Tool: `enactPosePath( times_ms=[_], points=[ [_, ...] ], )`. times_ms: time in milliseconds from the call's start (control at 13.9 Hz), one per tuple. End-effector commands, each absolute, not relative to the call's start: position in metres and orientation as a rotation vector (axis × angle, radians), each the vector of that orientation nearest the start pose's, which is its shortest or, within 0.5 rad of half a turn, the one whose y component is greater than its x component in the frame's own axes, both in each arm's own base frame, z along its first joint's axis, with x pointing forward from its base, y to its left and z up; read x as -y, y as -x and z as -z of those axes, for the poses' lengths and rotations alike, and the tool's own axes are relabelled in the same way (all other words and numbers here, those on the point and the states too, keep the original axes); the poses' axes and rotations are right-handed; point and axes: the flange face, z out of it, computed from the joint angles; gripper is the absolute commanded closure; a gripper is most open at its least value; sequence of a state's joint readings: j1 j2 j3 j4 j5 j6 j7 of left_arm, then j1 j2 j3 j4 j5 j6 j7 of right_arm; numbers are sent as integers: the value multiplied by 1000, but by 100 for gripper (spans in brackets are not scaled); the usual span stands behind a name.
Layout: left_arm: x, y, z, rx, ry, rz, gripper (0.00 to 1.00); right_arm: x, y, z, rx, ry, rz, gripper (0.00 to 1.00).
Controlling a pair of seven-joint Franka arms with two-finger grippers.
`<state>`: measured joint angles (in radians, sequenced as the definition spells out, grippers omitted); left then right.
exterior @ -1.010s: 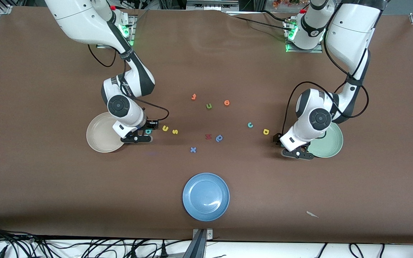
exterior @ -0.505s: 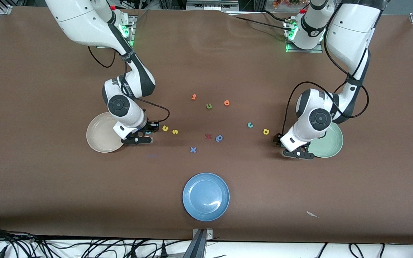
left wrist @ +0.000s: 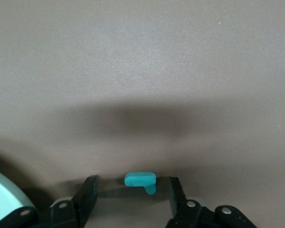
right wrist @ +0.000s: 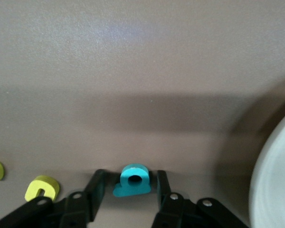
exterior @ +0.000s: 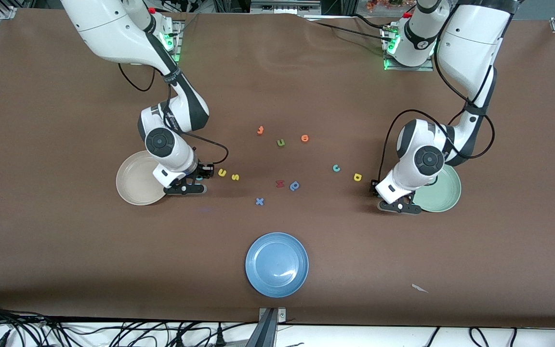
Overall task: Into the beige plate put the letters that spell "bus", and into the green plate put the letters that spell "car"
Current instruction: 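Close the right gripper on the teal a while the left gripper grasps teal, then drop the teal a on the white plate while the left gripper drops teal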
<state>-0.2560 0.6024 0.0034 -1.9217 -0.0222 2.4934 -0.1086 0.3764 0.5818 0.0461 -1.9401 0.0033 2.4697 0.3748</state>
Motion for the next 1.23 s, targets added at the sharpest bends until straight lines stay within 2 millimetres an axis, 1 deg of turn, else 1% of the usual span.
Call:
enactPosePath(
  times_ms=[0, 72, 216, 361, 433, 505, 649, 794, 866, 938, 1010, 1155],
  points=[
    [160, -602, -171, -192, 3141, -63, 40, -252, -562, -172, 82, 3122, -77, 62],
    [160, -602, -171, -192, 3140, -62, 47, -253, -561, -172, 82, 3121, -80, 69],
    [160, -602, -171, -200, 3137, -62, 57, -252, -562, -172, 80, 3122, -80, 79],
    [160, -602, -171, -200, 3137, -64, 74, -253, -563, -174, 79, 3122, -75, 82],
    [160, -602, -171, -202, 3136, -61, 77, -255, -567, -185, 82, 3116, -51, 82],
    [160, -602, -171, -200, 3137, -62, 78, -256, -573, -202, 79, 3113, -32, 82],
    [160, -602, -172, -205, 3136, -59, 78, -250, -585, -233, 51, 3126, -57, 82],
    [160, -602, -173, -205, 3137, -59, 78, -231, -599, -268, 8, 3154, -93, 82],
    [160, -603, -177, -210, 3137, -59, 78, -213, -606, -283, -21, 3173, -112, 82],
    [159, -603, -180, -207, 3134, -83, 78, -193, -611, -292, -31, 3192, -140, 82],
    [159, -604, -186, -205, 3134, -88, 78, -178, -611, -295, -24, 3205, -185, 82],
    [153, -607, -198, -197, 3135, -73, 78, -137, -615, -291, -5, 3230, -241, 82]
  ],
)
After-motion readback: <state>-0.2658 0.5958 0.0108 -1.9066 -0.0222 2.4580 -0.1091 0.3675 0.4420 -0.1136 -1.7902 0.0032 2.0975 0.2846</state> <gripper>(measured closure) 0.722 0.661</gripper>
